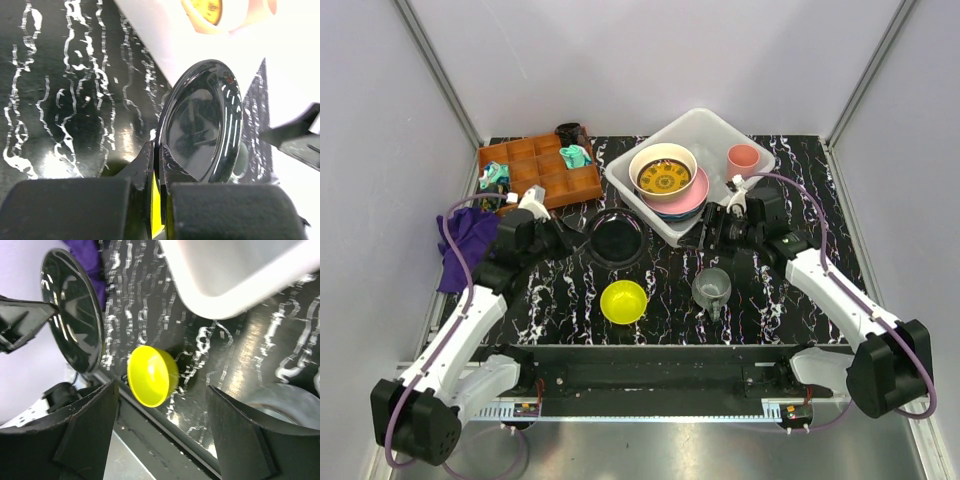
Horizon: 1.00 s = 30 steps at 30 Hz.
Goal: Place the mixed dishes into the plastic bin
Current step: Pick up the plate at the center of the board.
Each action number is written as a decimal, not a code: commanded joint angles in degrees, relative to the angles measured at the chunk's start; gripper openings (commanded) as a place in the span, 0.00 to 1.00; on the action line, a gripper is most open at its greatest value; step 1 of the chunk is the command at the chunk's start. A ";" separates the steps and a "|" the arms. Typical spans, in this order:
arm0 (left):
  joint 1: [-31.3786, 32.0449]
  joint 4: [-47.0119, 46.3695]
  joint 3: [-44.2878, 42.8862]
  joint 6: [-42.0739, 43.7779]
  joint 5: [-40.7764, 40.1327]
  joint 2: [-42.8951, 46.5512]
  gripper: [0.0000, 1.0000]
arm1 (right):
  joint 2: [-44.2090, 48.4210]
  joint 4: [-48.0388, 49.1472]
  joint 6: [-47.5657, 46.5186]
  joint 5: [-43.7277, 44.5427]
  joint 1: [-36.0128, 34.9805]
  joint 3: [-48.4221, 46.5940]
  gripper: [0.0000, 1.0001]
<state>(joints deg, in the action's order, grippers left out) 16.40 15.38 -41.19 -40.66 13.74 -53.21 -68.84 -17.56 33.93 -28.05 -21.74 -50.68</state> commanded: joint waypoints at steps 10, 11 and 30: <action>6.79 -2.19 1.02 -3.10 1.12 2.94 0.00 | -8.41 12.11 5.18 -5.26 -6.12 -4.25 0.78; 7.58 -2.54 1.11 -3.45 0.86 2.50 0.00 | -8.94 12.37 5.18 -5.08 -6.47 -4.69 0.78; 9.52 -5.80 2.87 -4.95 0.50 0.74 0.13 | -11.67 14.75 6.58 -4.38 -8.41 -5.75 0.00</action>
<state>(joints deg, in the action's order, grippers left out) 25.56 13.89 -38.74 -45.25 14.24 -52.88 -80.68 -5.52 39.48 -32.38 -29.69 -54.22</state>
